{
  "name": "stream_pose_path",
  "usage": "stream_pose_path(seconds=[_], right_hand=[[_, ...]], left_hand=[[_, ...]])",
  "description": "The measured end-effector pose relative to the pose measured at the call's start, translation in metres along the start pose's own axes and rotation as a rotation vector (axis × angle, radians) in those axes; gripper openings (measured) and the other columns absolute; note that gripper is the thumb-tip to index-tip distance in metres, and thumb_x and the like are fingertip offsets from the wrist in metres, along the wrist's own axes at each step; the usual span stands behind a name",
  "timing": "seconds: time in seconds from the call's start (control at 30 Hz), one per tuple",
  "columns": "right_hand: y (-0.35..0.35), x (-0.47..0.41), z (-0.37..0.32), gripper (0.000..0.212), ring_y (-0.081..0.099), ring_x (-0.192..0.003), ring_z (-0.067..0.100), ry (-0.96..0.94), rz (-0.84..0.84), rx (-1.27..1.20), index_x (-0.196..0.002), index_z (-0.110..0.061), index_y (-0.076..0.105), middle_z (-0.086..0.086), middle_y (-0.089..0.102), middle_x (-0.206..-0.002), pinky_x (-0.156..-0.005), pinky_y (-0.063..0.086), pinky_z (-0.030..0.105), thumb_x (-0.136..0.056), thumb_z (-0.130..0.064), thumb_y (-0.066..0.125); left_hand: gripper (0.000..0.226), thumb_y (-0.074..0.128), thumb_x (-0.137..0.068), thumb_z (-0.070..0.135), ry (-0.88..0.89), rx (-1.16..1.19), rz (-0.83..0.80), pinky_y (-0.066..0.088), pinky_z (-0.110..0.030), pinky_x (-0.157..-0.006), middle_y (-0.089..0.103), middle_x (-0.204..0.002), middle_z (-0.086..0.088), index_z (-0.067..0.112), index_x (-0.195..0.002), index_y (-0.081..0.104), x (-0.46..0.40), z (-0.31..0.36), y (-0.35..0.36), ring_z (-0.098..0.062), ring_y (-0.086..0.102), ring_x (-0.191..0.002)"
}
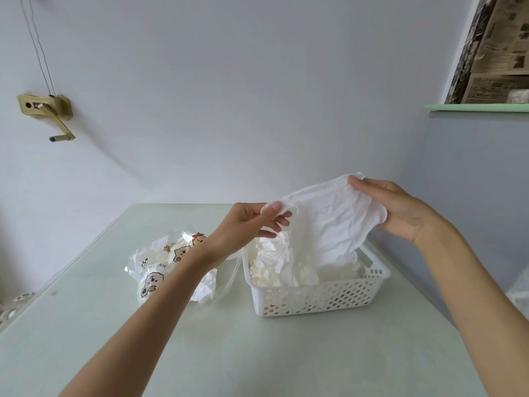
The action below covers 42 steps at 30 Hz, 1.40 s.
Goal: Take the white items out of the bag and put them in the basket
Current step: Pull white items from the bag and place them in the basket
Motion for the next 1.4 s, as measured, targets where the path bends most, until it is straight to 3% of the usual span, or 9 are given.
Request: stream_pose_path(seconds=[0.17, 0.33, 0.5, 0.6, 0.7, 0.83, 1.07, 1.23, 1.4], right_hand=[[0.009, -0.013, -0.003, 0.021, 0.062, -0.091, 0.023, -0.169, 0.239, 0.164, -0.097, -0.007, 0.071, 0.01, 0.068, -0.098, -0.094, 0.047, 0.042, -0.088, -0.025, 0.067], [0.052, -0.013, -0.006, 0.012, 0.056, -0.085, 0.012, -0.278, 0.229, 0.177, -0.086, -0.015, 0.07, -0.002, 0.062, -0.083, -0.083, 0.04, 0.027, -0.087, -0.027, 0.068], [0.072, -0.021, 0.003, 0.012, 0.057, -0.085, 0.017, -0.235, 0.153, 0.045, -0.08, -0.018, 0.07, 0.002, 0.062, -0.085, -0.08, 0.041, 0.031, -0.086, -0.028, 0.068], [0.052, -0.038, 0.044, 0.023, 0.061, -0.087, 0.024, -0.01, 0.19, -0.024, -0.094, -0.007, 0.07, 0.008, 0.065, -0.091, -0.075, 0.042, 0.033, -0.084, -0.028, 0.067], [0.018, -0.048, 0.092, 0.023, 0.058, -0.071, 0.017, 0.199, 0.288, 0.172, -0.1, -0.004, 0.069, 0.006, 0.065, -0.084, -0.063, 0.041, 0.024, -0.089, -0.023, 0.064], [-0.03, -0.055, 0.118, 0.014, 0.06, -0.077, 0.016, 0.133, 0.453, 0.557, -0.088, -0.016, 0.066, 0.001, 0.065, -0.087, -0.064, 0.044, 0.022, -0.086, -0.029, 0.068], [-0.05, -0.068, 0.123, 0.014, 0.06, -0.073, 0.022, -0.039, 0.442, 1.093, -0.091, -0.025, 0.057, -0.004, 0.062, -0.068, -0.06, 0.037, 0.027, -0.088, -0.037, 0.062], [-0.056, -0.069, 0.131, 0.015, 0.062, -0.083, 0.026, -0.061, 0.436, 1.247, -0.105, -0.022, 0.056, 0.003, 0.067, -0.085, -0.064, 0.037, 0.027, -0.093, -0.032, 0.057], [-0.051, -0.072, 0.13, 0.016, 0.061, -0.092, 0.027, -0.053, 0.379, 1.387, -0.11, -0.02, 0.054, 0.003, 0.066, -0.102, -0.067, 0.036, 0.028, -0.096, -0.028, 0.051]], left_hand=[[0.025, 0.046, -0.1, 0.028, 0.01, 0.02, 0.256, 0.055, -0.027, -0.087, 0.069, -0.094, 0.011, 0.018, -0.106, 0.069, 0.001, -0.011, -0.021, -0.007, 0.06, -0.094], [0.019, 0.051, -0.097, 0.014, 0.046, 0.202, 0.634, 0.052, -0.026, -0.087, 0.068, -0.089, 0.005, 0.021, -0.089, 0.067, 0.011, -0.008, -0.049, -0.008, 0.065, -0.09], [0.021, 0.047, -0.086, 0.013, 0.021, 0.223, 0.85, 0.049, -0.028, -0.072, 0.065, -0.076, 0.003, 0.015, -0.075, 0.064, 0.011, 0.004, -0.066, -0.015, 0.063, -0.07], [0.025, 0.043, -0.071, 0.034, -0.157, -0.155, 0.717, 0.047, -0.036, -0.073, 0.069, -0.075, 0.002, 0.022, -0.072, 0.065, -0.013, -0.01, -0.058, -0.026, 0.064, -0.077], [0.028, 0.043, -0.081, 0.031, -0.333, -0.645, 0.508, 0.039, -0.032, -0.071, 0.067, -0.087, -0.007, 0.016, -0.084, 0.067, -0.041, -0.037, -0.036, -0.033, 0.059, -0.086], [0.028, 0.047, -0.087, 0.018, -0.359, -0.928, 0.353, 0.036, -0.027, -0.068, 0.068, -0.092, -0.005, 0.02, -0.1, 0.071, -0.079, -0.06, -0.01, -0.028, 0.056, -0.084], [0.026, 0.06, -0.088, 0.016, -0.174, -1.175, 0.244, 0.036, -0.027, -0.085, 0.065, -0.113, 0.005, 0.028, -0.11, 0.066, -0.119, -0.087, 0.018, -0.02, 0.054, -0.11], [0.016, 0.062, -0.09, 0.034, 0.075, -0.882, 0.256, 0.041, -0.025, -0.072, 0.059, -0.105, 0.013, 0.028, -0.105, 0.061, -0.108, -0.074, 0.022, -0.01, 0.058, -0.095], [0.029, 0.033, -0.102, 0.036, 0.105, -1.002, -0.443, 0.041, -0.032, -0.089, 0.062, -0.105, 0.009, 0.032, -0.111, 0.061, -0.084, -0.071, 0.072, -0.01, 0.046, -0.108]])
Point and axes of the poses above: each hand's wrist, its own x-axis away from the middle knuckle, its own y-axis out of the palm, z = x × y, the point moved 6 cm from there along -x, towards the middle knuckle
